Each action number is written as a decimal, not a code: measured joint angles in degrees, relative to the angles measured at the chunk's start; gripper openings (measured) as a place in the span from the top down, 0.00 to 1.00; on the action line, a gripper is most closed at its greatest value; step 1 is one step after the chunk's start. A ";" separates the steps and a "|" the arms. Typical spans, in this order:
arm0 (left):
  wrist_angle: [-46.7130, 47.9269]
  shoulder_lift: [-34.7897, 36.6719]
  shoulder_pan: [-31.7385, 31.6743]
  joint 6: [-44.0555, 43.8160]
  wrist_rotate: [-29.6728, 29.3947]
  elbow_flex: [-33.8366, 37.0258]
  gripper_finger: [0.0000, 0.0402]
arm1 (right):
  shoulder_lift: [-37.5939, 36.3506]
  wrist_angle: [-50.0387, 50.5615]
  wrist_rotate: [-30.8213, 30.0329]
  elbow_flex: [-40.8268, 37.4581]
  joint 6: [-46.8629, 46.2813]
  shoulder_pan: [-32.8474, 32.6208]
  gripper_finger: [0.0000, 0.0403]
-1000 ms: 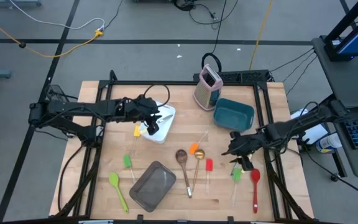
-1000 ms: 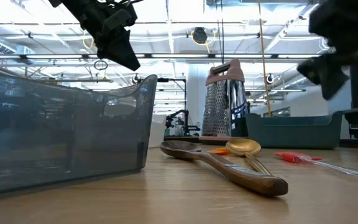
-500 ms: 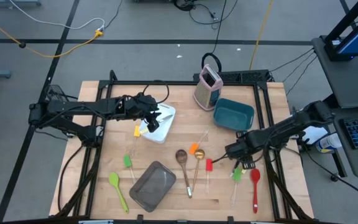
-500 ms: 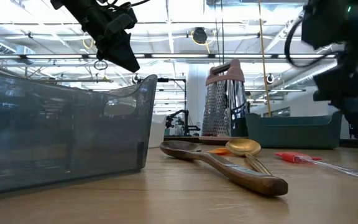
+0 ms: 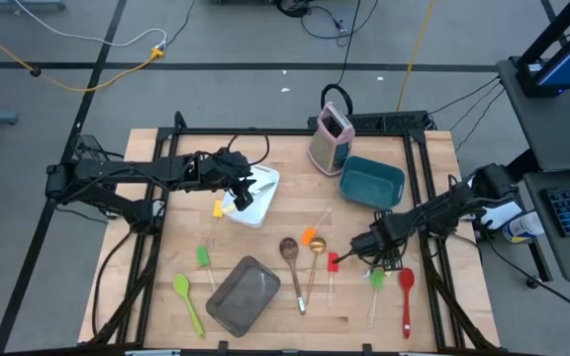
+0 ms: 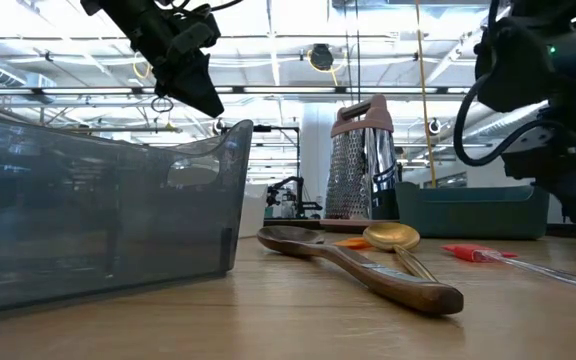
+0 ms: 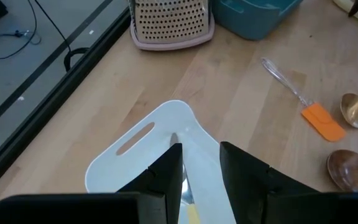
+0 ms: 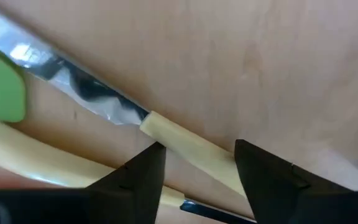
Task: Pick & Place Kitchen Items
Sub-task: Put the left white table knife into the white bin
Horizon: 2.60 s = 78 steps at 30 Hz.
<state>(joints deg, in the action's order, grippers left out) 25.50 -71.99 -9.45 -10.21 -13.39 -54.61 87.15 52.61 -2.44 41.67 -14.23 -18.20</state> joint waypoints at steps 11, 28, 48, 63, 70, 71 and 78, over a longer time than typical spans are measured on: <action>-0.04 0.00 0.00 3.95 0.00 0.00 0.72 | 0.00 -2.01 0.51 -0.07 -0.08 0.00 0.91; 0.32 0.00 0.95 3.15 1.86 0.00 0.72 | 0.48 -13.25 -12.50 11.62 -6.01 0.98 0.90; 11.04 0.07 8.10 2.07 1.90 0.00 0.72 | 0.26 -64.14 -20.06 12.28 31.19 11.13 0.90; 4.46 1.83 9.66 6.92 -3.11 -0.04 0.72 | 0.09 -95.45 -3.27 12.33 31.74 16.52 0.89; -7.71 1.79 12.60 16.10 -3.17 -0.02 0.72 | 0.22 -95.71 -3.29 12.33 28.22 17.51 0.89; -9.60 1.79 13.03 17.59 -3.17 -0.02 0.72 | 0.50 -95.90 -3.27 12.33 27.26 17.62 0.89; -17.90 1.79 14.10 20.53 -3.01 -0.02 0.72 | 0.83 -97.35 1.16 12.28 23.27 17.76 0.89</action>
<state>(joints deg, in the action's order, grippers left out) 7.59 -70.19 4.64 10.32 -16.40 -54.63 87.99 -44.74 -1.28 53.95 9.04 -0.43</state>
